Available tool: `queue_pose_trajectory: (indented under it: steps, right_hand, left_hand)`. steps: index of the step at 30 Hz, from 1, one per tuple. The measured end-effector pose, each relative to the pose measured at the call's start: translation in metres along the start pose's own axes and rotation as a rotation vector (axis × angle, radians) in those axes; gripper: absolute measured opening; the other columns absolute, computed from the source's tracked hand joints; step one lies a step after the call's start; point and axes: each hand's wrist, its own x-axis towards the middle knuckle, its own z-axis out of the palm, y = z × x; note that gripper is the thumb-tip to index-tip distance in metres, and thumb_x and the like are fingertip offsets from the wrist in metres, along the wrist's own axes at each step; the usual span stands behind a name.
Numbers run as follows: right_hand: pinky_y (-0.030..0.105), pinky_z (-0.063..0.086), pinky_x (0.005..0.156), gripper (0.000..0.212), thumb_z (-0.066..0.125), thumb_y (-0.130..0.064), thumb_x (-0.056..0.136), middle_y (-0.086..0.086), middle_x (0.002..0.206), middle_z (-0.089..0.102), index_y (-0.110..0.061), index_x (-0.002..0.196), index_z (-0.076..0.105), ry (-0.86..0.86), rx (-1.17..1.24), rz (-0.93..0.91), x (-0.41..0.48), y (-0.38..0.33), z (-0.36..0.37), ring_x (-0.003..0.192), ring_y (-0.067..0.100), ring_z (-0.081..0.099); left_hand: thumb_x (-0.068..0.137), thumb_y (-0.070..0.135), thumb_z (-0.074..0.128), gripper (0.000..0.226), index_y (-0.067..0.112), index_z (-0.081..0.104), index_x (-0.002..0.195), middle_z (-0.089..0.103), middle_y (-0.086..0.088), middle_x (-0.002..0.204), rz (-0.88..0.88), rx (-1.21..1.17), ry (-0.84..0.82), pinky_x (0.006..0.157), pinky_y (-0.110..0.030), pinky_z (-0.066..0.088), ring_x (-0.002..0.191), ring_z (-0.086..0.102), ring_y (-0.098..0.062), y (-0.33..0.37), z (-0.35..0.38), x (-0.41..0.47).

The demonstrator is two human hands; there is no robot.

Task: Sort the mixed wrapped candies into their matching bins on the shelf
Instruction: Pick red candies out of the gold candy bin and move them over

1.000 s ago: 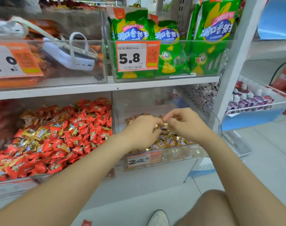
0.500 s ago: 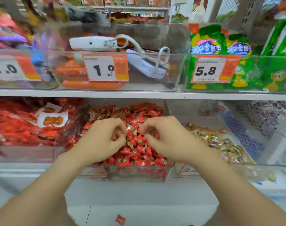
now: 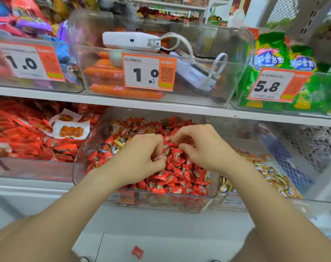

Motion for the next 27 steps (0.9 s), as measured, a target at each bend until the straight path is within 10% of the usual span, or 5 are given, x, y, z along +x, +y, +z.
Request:
queue_pose_trajectory:
  steps: [6, 14, 23, 27]
  right_hand:
    - [0.026, 0.054, 0.077, 0.021, 0.071, -0.012, 0.069, -0.015, 0.067, 0.07, -0.03, 0.079, 0.073, -0.223, -0.146, 0.148, -0.031, 0.002, -0.043, 0.07, 0.002, 0.066]
    - [0.035, 0.032, 0.086, 0.059, 0.083, -0.055, 0.062, -0.021, 0.096, 0.056, -0.043, 0.117, 0.065, -0.379, -0.498, 0.08, -0.042, 0.012, -0.029, 0.117, 0.01, 0.039]
    - [0.033, 0.046, 0.087, 0.026, 0.064, -0.023, 0.086, -0.019, 0.075, 0.065, -0.035, 0.105, 0.076, -0.096, -0.175, 0.083, -0.046, 0.024, -0.026, 0.085, 0.008, 0.056]
    - [0.026, 0.041, 0.077, 0.013, 0.066, -0.028, 0.099, -0.015, 0.087, 0.073, -0.029, 0.103, 0.078, 0.006, -0.122, 0.042, -0.038, 0.016, -0.025, 0.073, 0.005, 0.059]
  left_hand:
    - [0.099, 0.005, 0.044, 0.023, 0.027, 0.051, 0.098, 0.056, 0.01, 0.095, -0.046, -0.027, -0.036, 0.067, -0.02, 0.039, 0.083, 0.053, -0.004, 0.007, 0.001, 0.008]
    - [0.098, 0.028, 0.057, 0.046, 0.022, 0.056, 0.144, 0.05, 0.004, 0.125, -0.118, 0.105, -0.159, 0.099, -0.038, 0.049, 0.112, 0.057, -0.018, 0.001, 0.024, 0.026]
    - [0.096, 0.036, 0.074, 0.025, 0.029, 0.068, 0.118, 0.065, 0.018, 0.112, -0.111, 0.016, -0.186, 0.069, -0.008, 0.04, 0.076, 0.055, 0.019, -0.004, 0.015, 0.031]
    - [0.086, 0.044, 0.083, 0.035, 0.037, 0.065, 0.116, 0.065, 0.02, 0.106, -0.137, -0.051, -0.219, 0.071, -0.015, 0.038, 0.087, 0.059, 0.006, -0.005, 0.014, 0.031]
